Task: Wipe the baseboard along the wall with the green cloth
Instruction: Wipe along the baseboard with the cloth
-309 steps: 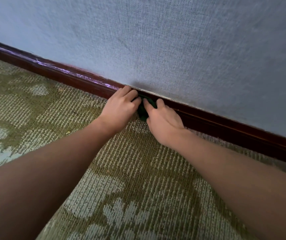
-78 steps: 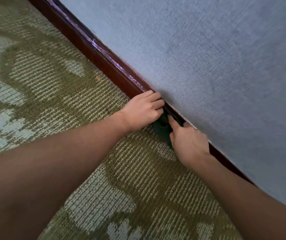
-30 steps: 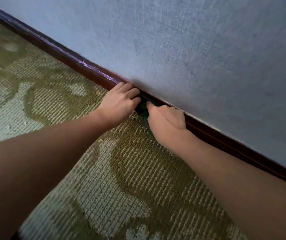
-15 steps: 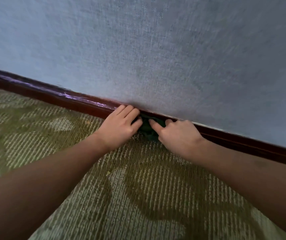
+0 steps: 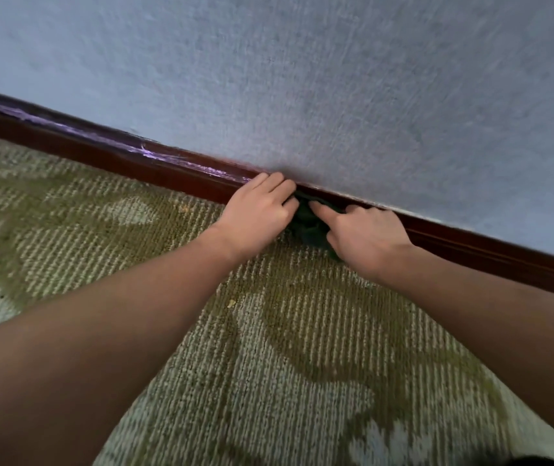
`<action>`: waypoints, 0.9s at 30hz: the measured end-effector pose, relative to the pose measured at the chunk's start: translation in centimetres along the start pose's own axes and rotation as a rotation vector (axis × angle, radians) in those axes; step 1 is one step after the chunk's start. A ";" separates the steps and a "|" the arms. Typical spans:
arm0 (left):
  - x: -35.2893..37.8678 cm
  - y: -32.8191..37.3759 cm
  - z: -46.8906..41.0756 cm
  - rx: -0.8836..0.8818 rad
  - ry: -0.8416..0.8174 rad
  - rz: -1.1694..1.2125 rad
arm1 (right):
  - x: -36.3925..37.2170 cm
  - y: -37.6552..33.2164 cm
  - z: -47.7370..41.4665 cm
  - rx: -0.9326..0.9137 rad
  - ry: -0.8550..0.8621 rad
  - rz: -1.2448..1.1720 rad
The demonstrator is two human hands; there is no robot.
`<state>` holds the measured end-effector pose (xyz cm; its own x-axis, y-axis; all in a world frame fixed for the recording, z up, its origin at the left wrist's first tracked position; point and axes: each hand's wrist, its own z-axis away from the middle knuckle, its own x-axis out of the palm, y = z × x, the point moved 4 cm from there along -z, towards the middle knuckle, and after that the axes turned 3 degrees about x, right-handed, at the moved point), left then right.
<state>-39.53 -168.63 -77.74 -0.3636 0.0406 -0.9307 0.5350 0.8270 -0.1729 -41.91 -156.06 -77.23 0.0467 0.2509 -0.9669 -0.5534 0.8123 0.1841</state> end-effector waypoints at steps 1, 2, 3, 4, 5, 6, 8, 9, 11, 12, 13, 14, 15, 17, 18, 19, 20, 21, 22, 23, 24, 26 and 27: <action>0.0 0.1 -0.1 0.004 -0.009 0.011 | 0.0 0.0 0.0 0.014 -0.006 -0.009; 0.0 0.0 -0.2 -0.002 -0.022 0.015 | 0.0 -0.1 0.0 0.021 -0.010 -0.021; -0.1 0.0 -0.2 -0.004 -0.026 0.021 | 0.0 -0.3 -0.1 0.020 -0.017 -0.029; -0.1 0.0 -0.2 -0.003 -0.032 0.025 | 0.1 -0.5 -0.1 0.013 -0.027 -0.037; -0.1 -0.1 -0.2 0.002 -0.028 0.026 | 0.1 -0.7 -0.2 0.001 -0.029 -0.043; -0.1 -0.2 -0.2 0.008 -0.029 0.021 | 0.3 -0.7 -0.2 -0.007 -0.022 -0.052; 0.0 -0.4 -0.1 0.013 -0.022 0.001 | 0.4 -0.8 -0.2 -0.019 -0.002 -0.080; 0.1 -0.6 0.1 0.008 -0.022 -0.004 | 0.5 -0.9 -0.2 -0.028 0.004 -0.094; 0.0 -1.3 0.7 -0.040 -0.030 -0.023 | 0.6 -1.6 -0.6 -0.068 0.019 -0.132; -0.1 -1.8 1.0 -0.076 -0.037 -0.032 | 0.6 -2.0 -1.1 -0.092 0.025 -0.155; -0.1 -2.2 1.4 -0.108 -0.046 -0.028 | 0.5 -2.5 -1.6 -0.113 0.029 -0.173; -0.3 -2.7 1.7 -0.141 -0.065 -0.015 | 0.4 -2.9 -2.2 -0.132 0.035 -0.185; -0.4 -3.1 1.9 -0.168 -0.077 -0.004 | 0.1 -3.3 -2.8 -0.149 0.044 -0.194; -0.5 -3.6 2.1 -0.217 -0.097 0.012 | -0.2 -3.8 -3.4 -0.180 0.054 -0.205; -0.5 -3.7 2.2 -0.229 -0.111 0.011 | -0.2 -3.9 -3.5 -0.193 0.055 -0.205; -0.5 -3.6 2.2 -0.237 -0.123 0.011 | -0.1 -3.9 -3.6 -0.203 0.055 -0.200; -0.5 -3.4 2.3 -0.239 -0.129 0.000 | -0.1 -3.8 -3.6 -0.212 0.057 -0.192; -0.5 -3.2 2.2 -0.236 -0.128 -0.009 | -0.1 -3.7 -3.5 -0.217 0.061 -0.179; -0.5 -2.9 2.2 -0.235 -0.116 -0.016 | 0.0 -3.5 -3.4 -0.218 0.069 -0.169; -0.6 -2.7 2.2 -0.232 -0.095 -0.029 | 0.0 -3.3 -3.3 -0.216 0.081 -0.163; -0.7 -2.4 2.0 -0.229 -0.070 -0.039 | 0.0 -3.1 -3.1 -0.212 0.097 -0.155; -0.9 -1.9 1.4 -0.192 -0.030 -0.064 | 0.1 -2.1 -2.4 -0.200 0.129 -0.125; -0.9 -1.6 1.0 -0.162 -0.015 -0.071 | 0.1 -1.6 -2.0 -0.195 0.141 -0.100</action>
<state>-39.29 -170.52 -76.93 -0.3838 -0.0282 -0.9230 0.3781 0.9071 -0.1849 -42.72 -158.37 -77.94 0.0009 0.0874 -0.9962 -0.7020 0.7095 0.0616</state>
